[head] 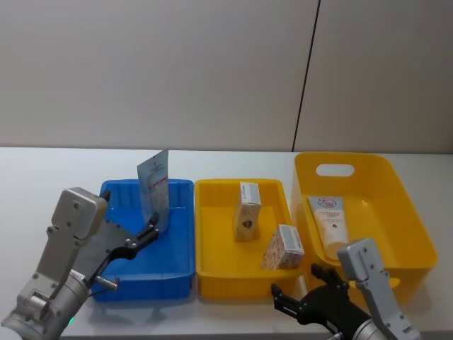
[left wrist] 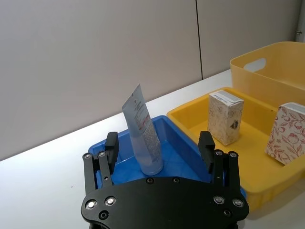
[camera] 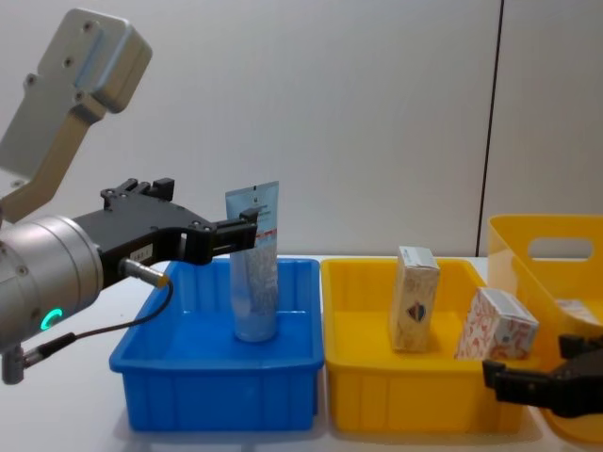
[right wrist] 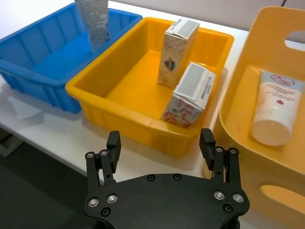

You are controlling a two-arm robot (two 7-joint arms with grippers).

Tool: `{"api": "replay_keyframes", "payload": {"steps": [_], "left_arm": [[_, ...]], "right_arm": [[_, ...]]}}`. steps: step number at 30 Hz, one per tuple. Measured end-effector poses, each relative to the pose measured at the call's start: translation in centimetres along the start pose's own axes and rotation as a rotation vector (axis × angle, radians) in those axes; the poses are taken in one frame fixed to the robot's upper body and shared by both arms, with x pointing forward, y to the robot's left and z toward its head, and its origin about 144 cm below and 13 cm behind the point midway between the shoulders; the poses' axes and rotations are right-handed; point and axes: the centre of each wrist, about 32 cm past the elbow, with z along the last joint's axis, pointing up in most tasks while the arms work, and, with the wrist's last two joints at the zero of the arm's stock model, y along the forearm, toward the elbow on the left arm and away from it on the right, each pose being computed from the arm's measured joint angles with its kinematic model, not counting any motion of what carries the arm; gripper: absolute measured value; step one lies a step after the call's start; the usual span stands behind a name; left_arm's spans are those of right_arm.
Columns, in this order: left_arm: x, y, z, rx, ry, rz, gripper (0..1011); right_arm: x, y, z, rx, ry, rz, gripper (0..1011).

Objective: Bimanual collaborative sorting of washing and personal care products

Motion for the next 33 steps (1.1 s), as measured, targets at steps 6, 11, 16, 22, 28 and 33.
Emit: {"api": "replay_keyframes", "payload": {"steps": [6, 11, 16, 22, 28, 33], "left_arm": [[0.0, 0.0, 0.0, 0.000, 0.000, 0.000, 1001], [0.0, 0.0, 0.0, 0.000, 0.000, 0.000, 1001], [0.0, 0.0, 0.0, 0.000, 0.000, 0.000, 1001], [0.0, 0.0, 0.0, 0.000, 0.000, 0.000, 1001], [0.0, 0.0, 0.0, 0.000, 0.000, 0.000, 1001], [0.0, 0.0, 0.0, 0.000, 0.000, 0.000, 1001]], "right_arm": [[-0.2, 0.4, -0.3, 0.000, 0.007, -0.037, 1003], [-0.3, 0.7, -0.5, 0.004, 0.008, -0.058, 1003], [-0.5, 1.0, -0.7, 0.012, 0.011, -0.078, 1003], [-0.8, 1.4, -0.9, 0.021, 0.013, -0.096, 1003], [-1.1, 1.6, -1.0, 0.025, 0.013, -0.098, 1003], [-1.4, 1.8, -1.0, 0.024, 0.017, -0.094, 1003]]}}
